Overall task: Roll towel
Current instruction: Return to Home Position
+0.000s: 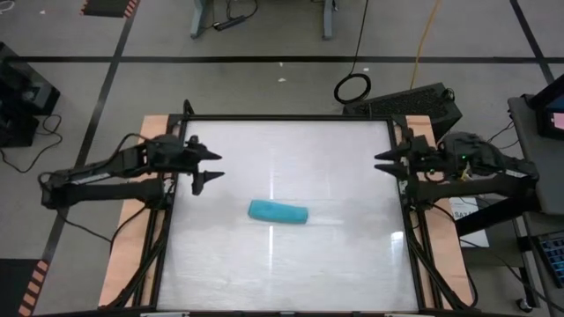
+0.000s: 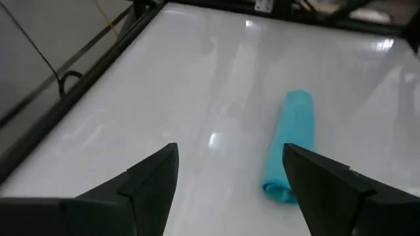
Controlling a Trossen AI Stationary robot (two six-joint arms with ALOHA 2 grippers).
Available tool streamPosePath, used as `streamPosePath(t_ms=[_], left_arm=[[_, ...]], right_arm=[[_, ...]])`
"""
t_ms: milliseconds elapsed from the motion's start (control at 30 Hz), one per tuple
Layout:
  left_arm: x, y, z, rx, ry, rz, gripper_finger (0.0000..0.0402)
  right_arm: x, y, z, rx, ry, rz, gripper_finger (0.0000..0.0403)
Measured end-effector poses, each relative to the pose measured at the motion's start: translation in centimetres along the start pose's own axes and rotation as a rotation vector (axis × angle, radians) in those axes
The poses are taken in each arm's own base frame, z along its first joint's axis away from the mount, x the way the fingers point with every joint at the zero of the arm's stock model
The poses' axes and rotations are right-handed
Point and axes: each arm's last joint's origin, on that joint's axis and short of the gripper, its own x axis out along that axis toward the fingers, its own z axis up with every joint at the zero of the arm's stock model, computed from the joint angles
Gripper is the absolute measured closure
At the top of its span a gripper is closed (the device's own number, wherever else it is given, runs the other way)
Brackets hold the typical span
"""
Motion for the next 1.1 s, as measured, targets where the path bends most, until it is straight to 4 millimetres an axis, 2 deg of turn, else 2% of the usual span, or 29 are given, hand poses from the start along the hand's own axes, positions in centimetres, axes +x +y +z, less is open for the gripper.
streamPosePath(t_ms=[167,333,500,600,767,967,1100], left_arm=[[0.4,0.2,-3.9,-0.137,-0.074,0.000,0.0123],[1.0,0.2,-6.9,-0.251,-0.113,-0.009,0.0123],[1.2,0.4,-8.4,-0.352,-0.181,0.000,0.0123],[1.2,0.4,-9.0,-0.366,-0.200,0.025,0.0123],[1.3,0.6,-10.2,-0.405,-0.237,0.071,0.0123],[2.0,0.8,-12.0,-0.484,-0.271,0.070,0.0123],[1.9,0.8,-11.9,-0.473,-0.301,0.084,0.0123]], right_arm=[[0.5,-0.8,-3.7,0.054,-0.007,-0.024,0.0277],[2.2,-1.6,-8.9,0.160,-0.048,-0.010,0.0277],[3.6,-2.4,-13.2,0.256,-0.106,0.011,0.0277],[4.1,-2.8,-15.1,0.290,-0.123,0.001,0.0277],[5.0,-3.2,-17.0,0.297,-0.105,-0.035,0.0277],[5.2,-3.3,-17.5,0.278,-0.112,-0.063,0.0277],[5.2,-3.3,-17.5,0.256,-0.113,-0.072,0.0277]])
